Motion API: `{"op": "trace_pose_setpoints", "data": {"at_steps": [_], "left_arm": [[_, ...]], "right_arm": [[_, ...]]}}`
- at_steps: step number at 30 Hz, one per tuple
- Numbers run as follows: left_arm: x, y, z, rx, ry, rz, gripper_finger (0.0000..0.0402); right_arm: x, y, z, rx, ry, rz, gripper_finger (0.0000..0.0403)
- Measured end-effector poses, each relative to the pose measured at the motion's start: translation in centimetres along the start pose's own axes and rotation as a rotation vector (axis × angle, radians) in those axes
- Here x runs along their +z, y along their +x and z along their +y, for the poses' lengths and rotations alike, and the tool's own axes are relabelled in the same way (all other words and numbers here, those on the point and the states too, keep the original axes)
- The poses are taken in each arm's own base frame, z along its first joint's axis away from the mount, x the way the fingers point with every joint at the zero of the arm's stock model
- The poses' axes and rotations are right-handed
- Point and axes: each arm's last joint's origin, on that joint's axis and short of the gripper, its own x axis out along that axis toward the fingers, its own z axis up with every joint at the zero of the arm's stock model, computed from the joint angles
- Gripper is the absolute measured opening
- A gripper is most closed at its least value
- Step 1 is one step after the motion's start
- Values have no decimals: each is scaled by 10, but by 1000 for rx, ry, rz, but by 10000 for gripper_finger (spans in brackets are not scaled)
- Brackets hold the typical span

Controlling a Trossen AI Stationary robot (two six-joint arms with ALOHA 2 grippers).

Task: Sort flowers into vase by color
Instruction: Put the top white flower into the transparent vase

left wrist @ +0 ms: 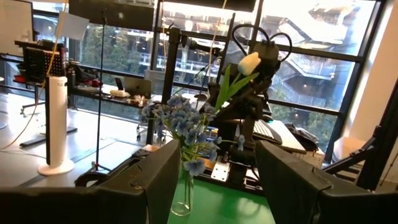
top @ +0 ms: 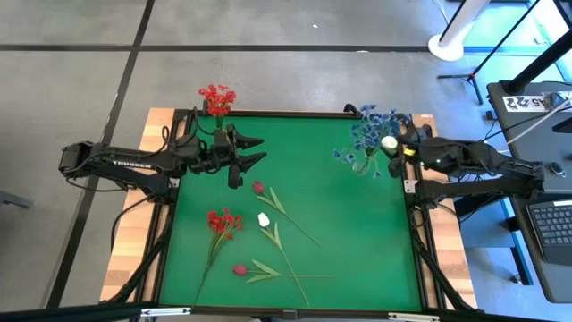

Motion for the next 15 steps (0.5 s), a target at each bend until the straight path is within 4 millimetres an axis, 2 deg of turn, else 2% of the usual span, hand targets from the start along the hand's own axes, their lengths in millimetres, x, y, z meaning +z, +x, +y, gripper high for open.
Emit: {"op": "trace_pose_setpoints", "data": {"at_steps": [7,15], "left_arm": [[0,0,0,0,-3,0,206],[0,0,0,0,-3,0,206]], "right_arm": [[-4,7,4,-23,-10,88,253],[-6,2,0,-29,22,113,253]]}}
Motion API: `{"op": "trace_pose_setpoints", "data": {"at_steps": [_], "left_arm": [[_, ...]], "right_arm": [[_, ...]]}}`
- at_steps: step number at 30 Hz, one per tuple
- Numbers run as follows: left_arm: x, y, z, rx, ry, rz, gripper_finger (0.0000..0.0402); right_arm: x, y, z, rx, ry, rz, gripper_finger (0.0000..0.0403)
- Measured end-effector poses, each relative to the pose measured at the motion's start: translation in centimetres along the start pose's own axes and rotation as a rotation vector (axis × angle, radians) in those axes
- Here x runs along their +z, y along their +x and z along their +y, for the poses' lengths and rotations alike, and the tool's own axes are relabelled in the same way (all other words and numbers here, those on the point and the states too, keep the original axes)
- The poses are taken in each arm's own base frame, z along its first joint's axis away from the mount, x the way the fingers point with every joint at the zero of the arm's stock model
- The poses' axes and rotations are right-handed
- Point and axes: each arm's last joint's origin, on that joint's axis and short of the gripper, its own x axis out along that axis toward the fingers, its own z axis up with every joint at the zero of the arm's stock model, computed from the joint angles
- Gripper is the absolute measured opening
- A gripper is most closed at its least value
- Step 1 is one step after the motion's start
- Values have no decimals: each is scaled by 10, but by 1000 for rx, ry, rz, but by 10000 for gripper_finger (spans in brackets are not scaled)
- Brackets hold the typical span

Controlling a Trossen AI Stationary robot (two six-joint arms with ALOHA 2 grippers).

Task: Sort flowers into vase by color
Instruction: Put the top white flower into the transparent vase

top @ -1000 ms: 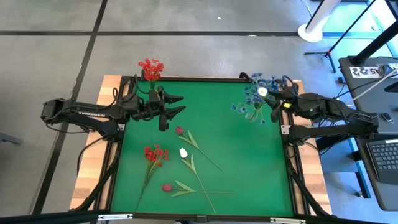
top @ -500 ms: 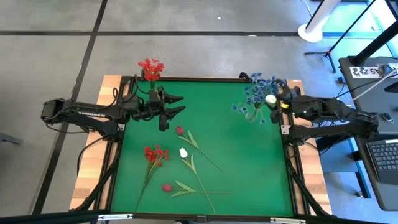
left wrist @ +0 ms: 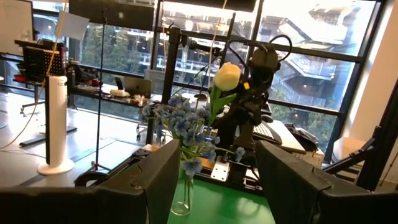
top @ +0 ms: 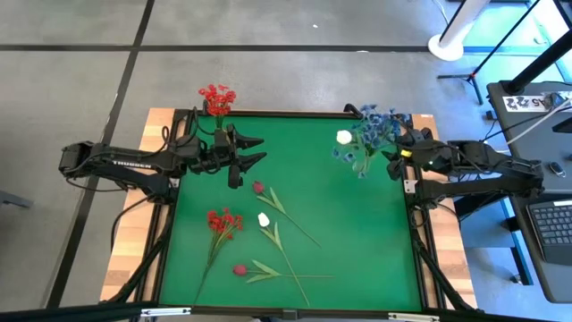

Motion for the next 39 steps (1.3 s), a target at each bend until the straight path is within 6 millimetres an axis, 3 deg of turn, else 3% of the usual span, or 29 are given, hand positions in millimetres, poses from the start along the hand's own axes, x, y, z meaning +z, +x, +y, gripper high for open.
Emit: {"op": "trace_pose_setpoints", "data": {"at_steps": [8,13,19,28,34,39], "left_arm": [[0,0,0,0,-4,0,206],[0,0,0,0,-4,0,206],[0,0,0,1,-4,0,206],[-3,0,0,4,-4,25,206],[-4,0,1,7,-2,41,206],[-4,0,1,7,-2,42,206]], "right_arm": [[22,-24,-6,49,27,-106,253],[37,-28,1,146,-21,-222,253],[56,-20,18,213,-146,-314,253],[69,22,53,182,-309,-242,253],[69,30,59,176,-329,-217,253],[70,24,56,181,-315,-239,253]]}}
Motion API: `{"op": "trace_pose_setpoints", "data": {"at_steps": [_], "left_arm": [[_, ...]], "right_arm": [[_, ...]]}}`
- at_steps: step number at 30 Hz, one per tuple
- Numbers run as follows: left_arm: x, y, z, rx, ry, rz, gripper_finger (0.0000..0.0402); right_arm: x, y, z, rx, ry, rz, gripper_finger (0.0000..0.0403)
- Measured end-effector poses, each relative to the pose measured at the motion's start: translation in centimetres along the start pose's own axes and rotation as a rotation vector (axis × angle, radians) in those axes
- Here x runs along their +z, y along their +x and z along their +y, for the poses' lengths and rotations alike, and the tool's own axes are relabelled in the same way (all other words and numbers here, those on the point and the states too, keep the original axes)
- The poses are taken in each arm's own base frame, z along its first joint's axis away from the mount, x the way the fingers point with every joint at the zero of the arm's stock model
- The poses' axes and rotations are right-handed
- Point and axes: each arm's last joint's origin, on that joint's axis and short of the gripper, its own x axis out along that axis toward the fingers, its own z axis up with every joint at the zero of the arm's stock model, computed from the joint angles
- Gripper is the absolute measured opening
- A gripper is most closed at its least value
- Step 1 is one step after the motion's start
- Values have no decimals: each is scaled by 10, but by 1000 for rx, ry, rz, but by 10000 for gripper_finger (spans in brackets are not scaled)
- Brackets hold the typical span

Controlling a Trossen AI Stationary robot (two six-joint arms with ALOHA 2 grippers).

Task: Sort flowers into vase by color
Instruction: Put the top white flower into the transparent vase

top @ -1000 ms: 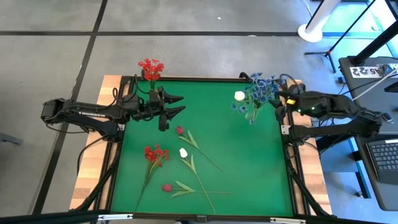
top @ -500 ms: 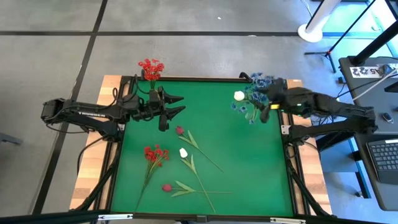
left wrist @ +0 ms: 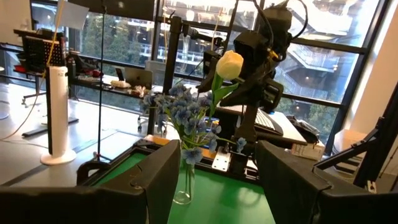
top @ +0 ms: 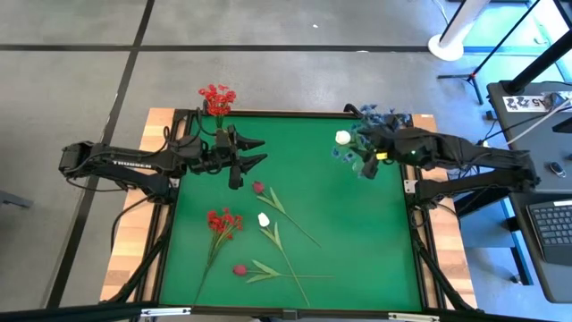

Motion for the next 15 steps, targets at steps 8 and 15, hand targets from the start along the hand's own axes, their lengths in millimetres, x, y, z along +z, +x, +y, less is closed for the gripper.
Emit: {"op": "trace_pose_setpoints", "data": {"at_steps": [8,15], "left_arm": [[0,0,0,1,1,2,206],[0,0,0,1,1,3,206]], "right_arm": [[1,-10,-4,1,35,-38,252],[1,-10,-4,1,36,-40,181]]}}
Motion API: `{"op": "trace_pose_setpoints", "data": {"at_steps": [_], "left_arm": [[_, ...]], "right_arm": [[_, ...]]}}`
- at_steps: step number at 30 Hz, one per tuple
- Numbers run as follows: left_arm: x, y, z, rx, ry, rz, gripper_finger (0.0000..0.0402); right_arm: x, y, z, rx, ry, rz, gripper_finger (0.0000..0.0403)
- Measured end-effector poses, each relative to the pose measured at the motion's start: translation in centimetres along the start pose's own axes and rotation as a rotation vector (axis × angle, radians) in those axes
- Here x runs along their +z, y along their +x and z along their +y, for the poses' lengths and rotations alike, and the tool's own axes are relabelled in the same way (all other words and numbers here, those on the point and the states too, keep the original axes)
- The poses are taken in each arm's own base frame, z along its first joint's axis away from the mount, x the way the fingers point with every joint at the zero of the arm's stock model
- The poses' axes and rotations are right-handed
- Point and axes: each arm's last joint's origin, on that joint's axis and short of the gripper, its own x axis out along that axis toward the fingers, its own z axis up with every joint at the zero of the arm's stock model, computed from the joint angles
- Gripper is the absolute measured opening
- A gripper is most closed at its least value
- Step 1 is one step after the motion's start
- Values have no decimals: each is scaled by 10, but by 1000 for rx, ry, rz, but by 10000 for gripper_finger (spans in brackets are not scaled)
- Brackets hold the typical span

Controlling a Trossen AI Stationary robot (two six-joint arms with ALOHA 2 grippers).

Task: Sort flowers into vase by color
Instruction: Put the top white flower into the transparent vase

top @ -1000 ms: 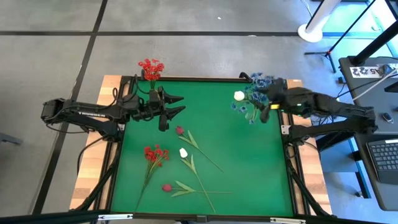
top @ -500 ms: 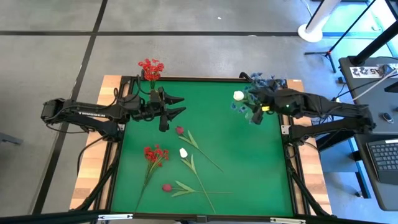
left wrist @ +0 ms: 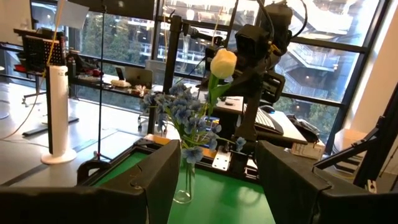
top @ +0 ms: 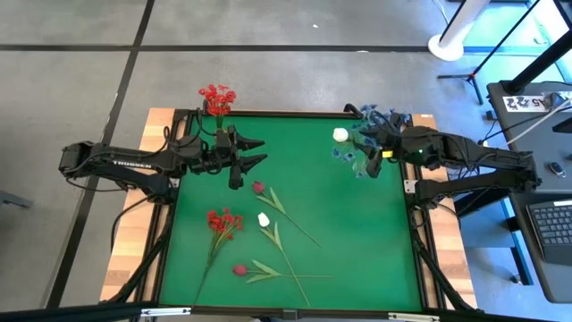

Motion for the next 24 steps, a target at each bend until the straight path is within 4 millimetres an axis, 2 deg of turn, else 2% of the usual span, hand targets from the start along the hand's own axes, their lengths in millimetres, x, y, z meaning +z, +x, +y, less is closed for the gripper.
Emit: {"op": "trace_pose_setpoints", "data": {"at_steps": [9,14,24], "left_arm": [[0,0,0,0,1,1,206],[-1,0,0,2,2,13,206],[-2,0,0,4,4,25,206]], "right_arm": [[-1,-1,0,0,-5,4,13],[-2,-5,-3,-8,-3,6,18],[-1,-30,-16,-87,68,84,3]]}}
